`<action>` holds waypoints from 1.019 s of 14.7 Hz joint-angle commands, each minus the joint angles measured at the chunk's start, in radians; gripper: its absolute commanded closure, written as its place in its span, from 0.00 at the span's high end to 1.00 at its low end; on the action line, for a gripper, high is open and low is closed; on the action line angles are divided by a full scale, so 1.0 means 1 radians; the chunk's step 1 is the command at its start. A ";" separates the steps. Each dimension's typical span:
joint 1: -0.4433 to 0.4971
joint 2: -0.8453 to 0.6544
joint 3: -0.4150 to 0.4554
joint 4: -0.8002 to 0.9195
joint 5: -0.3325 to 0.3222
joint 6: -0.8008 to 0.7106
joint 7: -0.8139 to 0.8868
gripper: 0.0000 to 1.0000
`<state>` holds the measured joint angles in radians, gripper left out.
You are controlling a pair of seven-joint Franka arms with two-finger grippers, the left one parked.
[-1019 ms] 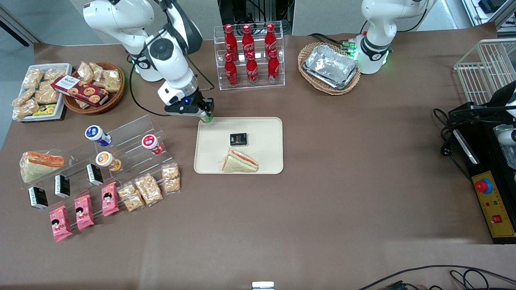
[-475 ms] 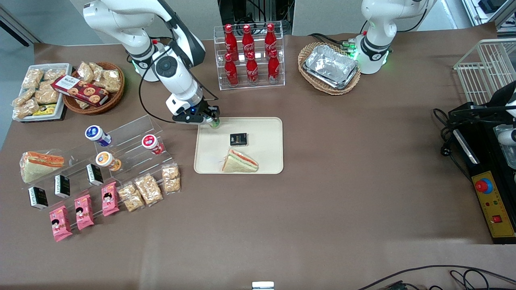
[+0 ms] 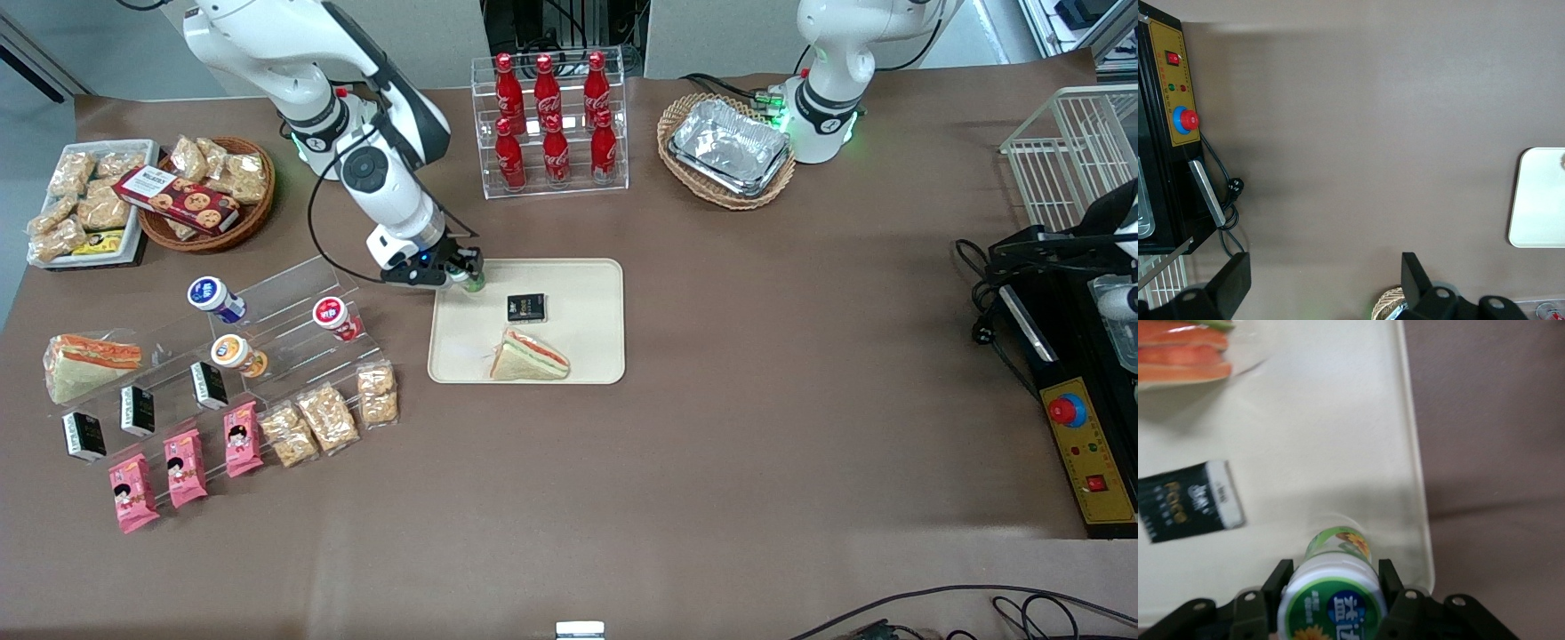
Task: Place green gum on tray
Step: 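Lower the bottle onto the tray and open the right gripper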
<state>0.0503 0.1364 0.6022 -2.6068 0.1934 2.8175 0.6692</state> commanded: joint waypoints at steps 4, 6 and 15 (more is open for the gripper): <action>-0.003 0.045 -0.055 0.016 -0.058 0.033 0.004 0.52; -0.003 0.046 -0.059 0.019 -0.058 0.034 0.006 0.89; 0.008 0.005 -0.085 0.177 -0.038 -0.148 0.325 1.00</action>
<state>0.0480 0.1518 0.5157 -2.5376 0.1606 2.8118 0.8543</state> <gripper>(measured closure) 0.000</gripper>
